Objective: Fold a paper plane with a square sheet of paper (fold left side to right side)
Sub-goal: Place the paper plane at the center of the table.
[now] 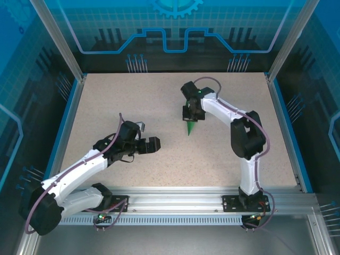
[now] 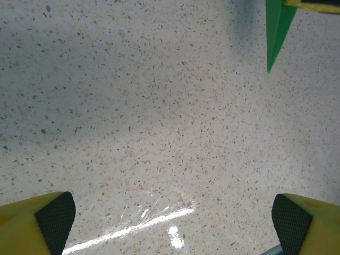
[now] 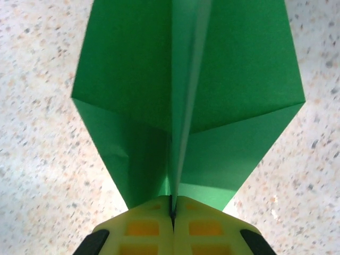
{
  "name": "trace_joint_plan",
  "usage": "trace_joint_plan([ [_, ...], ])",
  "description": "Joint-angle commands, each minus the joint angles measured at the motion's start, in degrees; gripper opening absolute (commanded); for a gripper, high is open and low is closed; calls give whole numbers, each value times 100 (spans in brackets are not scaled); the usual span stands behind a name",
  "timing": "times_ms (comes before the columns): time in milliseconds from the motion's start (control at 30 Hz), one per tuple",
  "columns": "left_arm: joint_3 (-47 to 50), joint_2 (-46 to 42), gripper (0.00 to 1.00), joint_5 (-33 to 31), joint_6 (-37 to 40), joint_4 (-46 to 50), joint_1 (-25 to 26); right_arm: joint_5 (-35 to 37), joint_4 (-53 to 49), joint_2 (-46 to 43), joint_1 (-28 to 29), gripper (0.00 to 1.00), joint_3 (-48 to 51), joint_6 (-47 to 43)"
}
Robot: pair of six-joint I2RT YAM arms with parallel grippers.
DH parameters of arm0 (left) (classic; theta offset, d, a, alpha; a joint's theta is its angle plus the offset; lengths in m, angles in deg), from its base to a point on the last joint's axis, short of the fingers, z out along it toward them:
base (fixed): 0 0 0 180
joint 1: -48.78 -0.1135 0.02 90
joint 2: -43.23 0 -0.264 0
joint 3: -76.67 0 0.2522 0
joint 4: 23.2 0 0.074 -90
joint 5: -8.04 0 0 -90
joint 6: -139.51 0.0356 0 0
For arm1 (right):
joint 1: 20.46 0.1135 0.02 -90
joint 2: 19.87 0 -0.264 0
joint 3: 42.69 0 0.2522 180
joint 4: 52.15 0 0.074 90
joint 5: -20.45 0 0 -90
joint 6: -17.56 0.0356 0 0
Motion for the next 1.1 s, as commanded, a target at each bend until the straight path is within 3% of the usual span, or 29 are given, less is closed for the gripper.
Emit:
trace_joint_plan([
  [0,-84,-93,99,7,196,179,-42,137,-873,529,-93,5,-687,-354],
  [367,-110,-14,99,13,240,201,-38,213,-1376,1393,-104,6,-1581,-560],
  [767,-171,47,99,42,223,227,-43,105,-1296,1334,-85,11,-1475,-578],
  [900,-229,59,99,33,245,262,-39,143,-1290,1193,-59,23,-1387,-613],
  [1067,-262,66,99,29,248,287,-39,147,-1294,1100,-50,31,-1310,-640],
])
